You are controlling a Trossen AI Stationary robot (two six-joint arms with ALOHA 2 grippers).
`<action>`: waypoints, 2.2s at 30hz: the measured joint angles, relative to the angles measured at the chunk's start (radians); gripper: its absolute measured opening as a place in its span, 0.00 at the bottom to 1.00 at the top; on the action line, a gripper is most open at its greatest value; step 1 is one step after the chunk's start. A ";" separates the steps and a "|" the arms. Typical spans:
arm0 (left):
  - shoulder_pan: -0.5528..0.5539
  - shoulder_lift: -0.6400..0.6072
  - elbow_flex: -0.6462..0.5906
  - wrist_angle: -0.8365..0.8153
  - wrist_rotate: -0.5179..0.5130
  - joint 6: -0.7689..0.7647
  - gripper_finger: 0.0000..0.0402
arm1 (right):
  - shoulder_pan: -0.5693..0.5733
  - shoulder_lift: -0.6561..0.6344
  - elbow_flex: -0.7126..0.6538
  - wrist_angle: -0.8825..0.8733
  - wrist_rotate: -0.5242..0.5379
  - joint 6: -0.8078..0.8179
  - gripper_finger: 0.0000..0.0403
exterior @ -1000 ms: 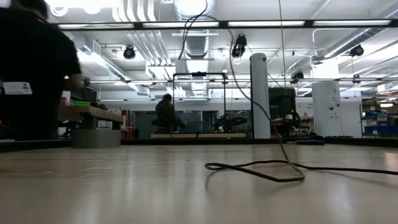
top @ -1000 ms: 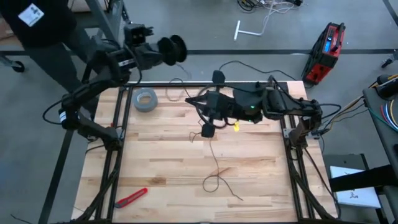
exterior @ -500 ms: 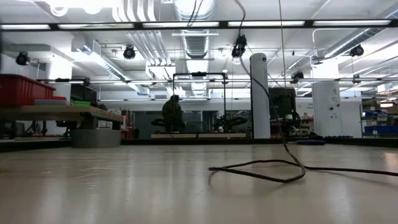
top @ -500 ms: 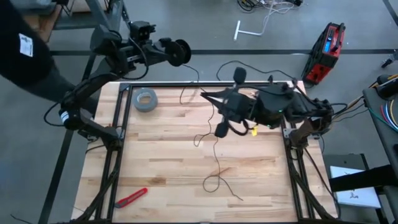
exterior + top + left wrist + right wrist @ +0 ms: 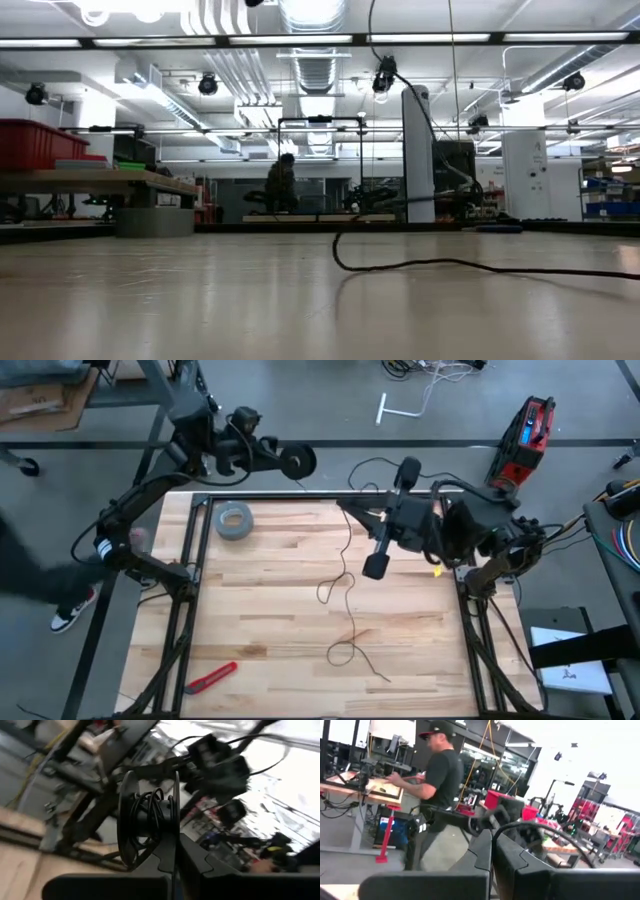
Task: Coil cords
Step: Coil the black wire on the black spool
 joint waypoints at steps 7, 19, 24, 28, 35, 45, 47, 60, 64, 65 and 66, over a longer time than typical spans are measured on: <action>-0.001 0.000 0.000 -0.306 -0.019 0.203 0.00 | 0.000 -0.017 0.000 0.050 -0.009 -0.024 0.00; -0.117 0.000 0.000 -0.520 0.199 0.302 0.00 | -0.024 -0.029 0.000 0.107 -0.006 -0.058 0.00; -0.212 0.000 0.000 -0.516 0.245 0.320 0.00 | -0.062 -0.035 0.000 0.170 -0.001 0.013 0.00; -0.289 0.000 0.000 -0.457 0.290 0.339 0.00 | -0.112 -0.055 0.000 0.166 -0.002 0.160 0.00; -0.395 -0.003 0.011 -0.133 0.255 0.175 0.00 | -0.177 -0.072 0.000 -0.108 -0.090 0.479 0.11; -0.419 -0.007 0.016 0.649 0.004 -0.355 0.00 | -0.220 -0.041 -0.001 -0.486 -0.185 0.618 0.41; -0.411 -0.016 0.017 0.756 -0.083 -0.455 0.00 | -0.220 -0.035 -0.001 -0.477 -0.185 0.587 0.44; -0.406 -0.146 0.021 0.781 -0.265 -0.276 0.00 | -0.220 -0.049 0.000 -0.442 -0.324 0.601 0.46; -0.405 -0.196 0.022 0.776 -0.264 -0.180 0.00 | -0.219 -0.060 0.000 -0.438 -0.350 0.591 0.46; -0.405 -0.203 0.022 0.774 -0.265 -0.172 0.00 | -0.219 -0.062 0.000 -0.448 -0.349 0.587 0.46; -0.405 -0.209 0.022 0.773 -0.265 -0.169 0.00 | -0.219 -0.062 0.000 -0.459 -0.349 0.580 0.46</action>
